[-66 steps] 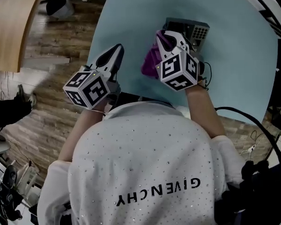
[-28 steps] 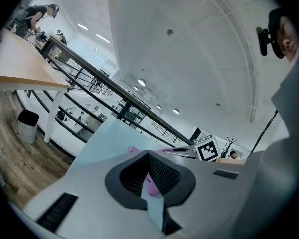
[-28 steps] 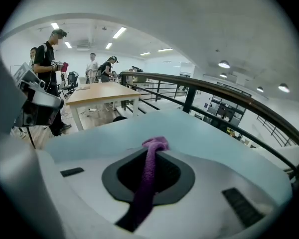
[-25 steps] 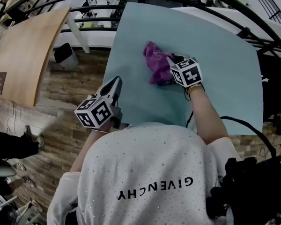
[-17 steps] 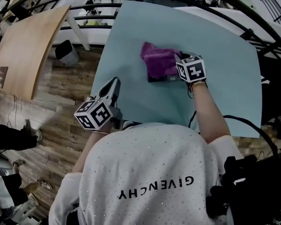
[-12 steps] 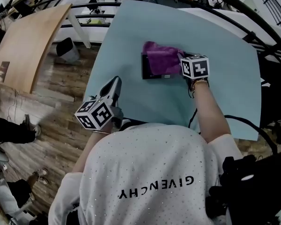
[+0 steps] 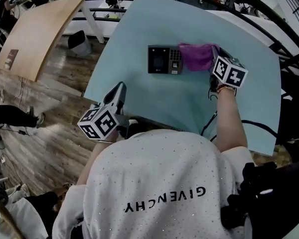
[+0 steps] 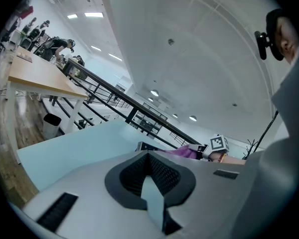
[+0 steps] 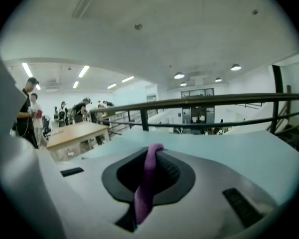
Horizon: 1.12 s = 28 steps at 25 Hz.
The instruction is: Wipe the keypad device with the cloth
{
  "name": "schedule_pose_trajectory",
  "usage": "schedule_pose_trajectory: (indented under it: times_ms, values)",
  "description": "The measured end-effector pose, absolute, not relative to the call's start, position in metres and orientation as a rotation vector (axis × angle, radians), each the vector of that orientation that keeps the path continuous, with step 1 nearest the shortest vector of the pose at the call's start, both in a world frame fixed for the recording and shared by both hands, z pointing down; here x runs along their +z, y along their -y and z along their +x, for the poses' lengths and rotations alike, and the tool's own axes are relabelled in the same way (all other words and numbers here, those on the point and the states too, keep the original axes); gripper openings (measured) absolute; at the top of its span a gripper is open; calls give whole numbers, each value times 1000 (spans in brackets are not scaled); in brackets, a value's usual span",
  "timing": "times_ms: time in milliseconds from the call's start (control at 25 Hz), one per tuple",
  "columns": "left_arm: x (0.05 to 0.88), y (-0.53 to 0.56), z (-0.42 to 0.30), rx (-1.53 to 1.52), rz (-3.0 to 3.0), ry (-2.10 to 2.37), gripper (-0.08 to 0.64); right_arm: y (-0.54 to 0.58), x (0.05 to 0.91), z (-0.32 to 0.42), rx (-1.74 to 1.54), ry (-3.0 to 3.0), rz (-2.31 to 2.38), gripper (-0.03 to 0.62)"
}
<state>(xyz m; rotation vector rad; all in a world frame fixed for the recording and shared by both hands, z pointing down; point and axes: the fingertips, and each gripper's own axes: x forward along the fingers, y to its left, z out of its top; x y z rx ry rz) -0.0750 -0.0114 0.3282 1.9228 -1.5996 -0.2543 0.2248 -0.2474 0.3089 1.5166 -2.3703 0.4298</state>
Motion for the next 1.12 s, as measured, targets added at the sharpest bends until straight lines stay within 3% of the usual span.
schedule_pose_trajectory:
  times_ms: [200,400,560,1120]
  values:
    - [335,-12,-78,-229,1862,1675,0,245,268,195,678,2738,1368,15]
    - [336,-42,-90,-231,1779,1770,0,239,296,150,816,2767,1175,15]
    - [335,-59,-100,-241,1716,1844,0,248,322,129,1110,2788,1138,15]
    - [342,-68,-95,-255,1657,1884,1,236,413,143,1486,2554,1211,15]
